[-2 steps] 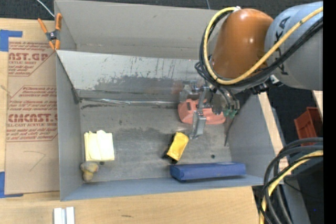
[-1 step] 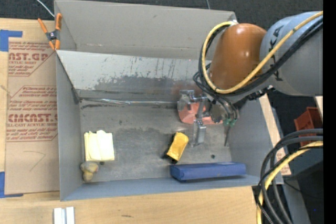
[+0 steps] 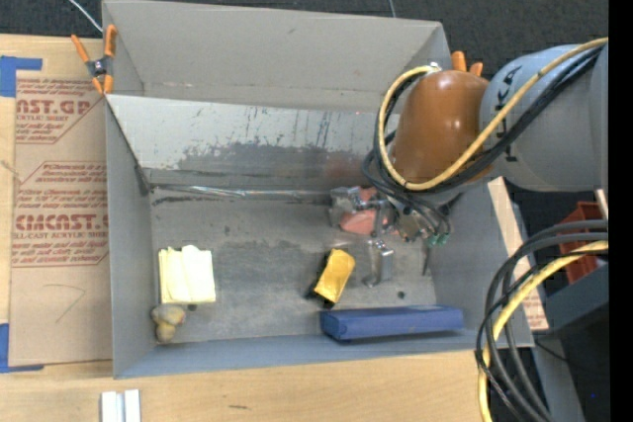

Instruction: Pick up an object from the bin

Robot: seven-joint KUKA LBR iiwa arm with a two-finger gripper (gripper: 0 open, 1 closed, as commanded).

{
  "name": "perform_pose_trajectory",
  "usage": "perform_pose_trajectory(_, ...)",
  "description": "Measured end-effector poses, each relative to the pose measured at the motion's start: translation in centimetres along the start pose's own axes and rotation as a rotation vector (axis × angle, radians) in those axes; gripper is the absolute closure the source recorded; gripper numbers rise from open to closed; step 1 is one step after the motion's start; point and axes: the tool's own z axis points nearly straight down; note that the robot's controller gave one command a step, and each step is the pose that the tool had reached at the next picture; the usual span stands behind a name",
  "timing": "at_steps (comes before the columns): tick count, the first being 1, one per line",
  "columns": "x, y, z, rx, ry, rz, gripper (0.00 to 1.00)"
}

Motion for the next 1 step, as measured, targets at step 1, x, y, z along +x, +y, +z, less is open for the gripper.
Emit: perform_pose_trajectory(1, -0.61, 1.22, 1.07, 0.0, -0.004, -0.135, 1.0)
